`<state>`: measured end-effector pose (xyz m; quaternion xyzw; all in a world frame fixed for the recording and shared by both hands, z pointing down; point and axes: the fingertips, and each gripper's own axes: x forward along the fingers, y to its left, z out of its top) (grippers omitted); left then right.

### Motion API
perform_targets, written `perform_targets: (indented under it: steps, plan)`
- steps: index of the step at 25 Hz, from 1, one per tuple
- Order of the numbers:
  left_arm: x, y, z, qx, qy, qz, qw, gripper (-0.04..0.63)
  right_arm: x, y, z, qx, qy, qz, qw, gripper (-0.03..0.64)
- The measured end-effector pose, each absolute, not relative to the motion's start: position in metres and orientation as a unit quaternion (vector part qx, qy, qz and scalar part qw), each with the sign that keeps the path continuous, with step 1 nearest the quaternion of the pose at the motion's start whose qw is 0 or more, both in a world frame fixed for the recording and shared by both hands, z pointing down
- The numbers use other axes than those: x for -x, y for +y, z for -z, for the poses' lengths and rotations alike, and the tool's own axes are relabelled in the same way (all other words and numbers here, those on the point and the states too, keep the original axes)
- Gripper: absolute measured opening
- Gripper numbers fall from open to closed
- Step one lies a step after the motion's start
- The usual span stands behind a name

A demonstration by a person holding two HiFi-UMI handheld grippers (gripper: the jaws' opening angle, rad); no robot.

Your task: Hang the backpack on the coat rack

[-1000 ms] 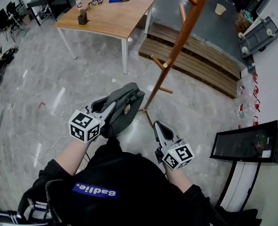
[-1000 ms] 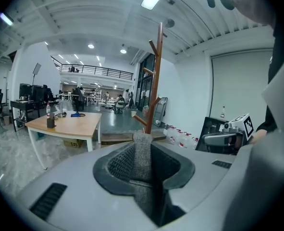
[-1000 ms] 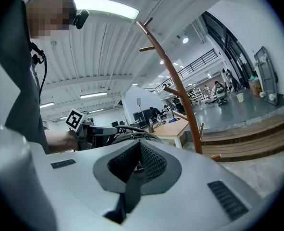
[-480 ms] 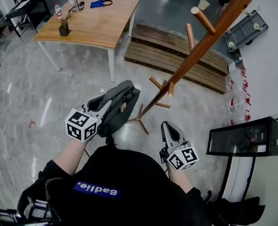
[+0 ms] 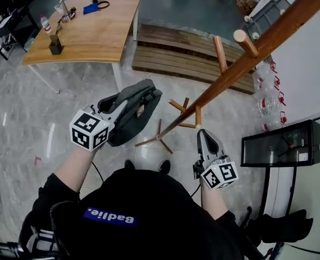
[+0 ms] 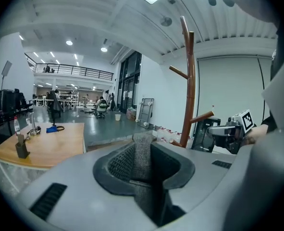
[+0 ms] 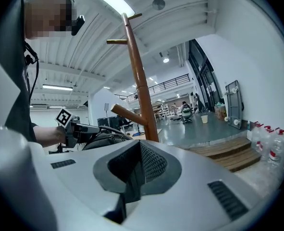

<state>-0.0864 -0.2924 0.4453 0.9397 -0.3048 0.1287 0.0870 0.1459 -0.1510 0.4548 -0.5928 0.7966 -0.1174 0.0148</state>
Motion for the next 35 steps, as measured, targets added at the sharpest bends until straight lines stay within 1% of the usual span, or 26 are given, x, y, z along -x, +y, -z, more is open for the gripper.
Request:
perform_targets:
  steps: [9, 19, 25, 35]
  plan:
    - [0.055, -0.361, -0.383, -0.944, -0.295, -0.123, 0.08, 0.109, -0.166, -0.194, -0.418, 0.55, 0.831, 0.077, 0.026, -0.003]
    - [-0.007, -0.397, -0.3, -0.956, -0.253, -0.145, -0.005, 0.109, -0.157, -0.211, -0.393, 0.499, 0.865, 0.05, 0.032, -0.003]
    - [-0.037, -0.403, -0.263, -0.961, -0.235, -0.144, -0.023, 0.109, -0.153, -0.213, -0.377, 0.488, 0.871, 0.039, 0.043, -0.003]
    - [-0.078, -0.392, -0.216, -0.965, -0.202, -0.148, -0.078, 0.109, -0.148, -0.208, -0.346, 0.475, 0.878, 0.01, 0.06, -0.003]
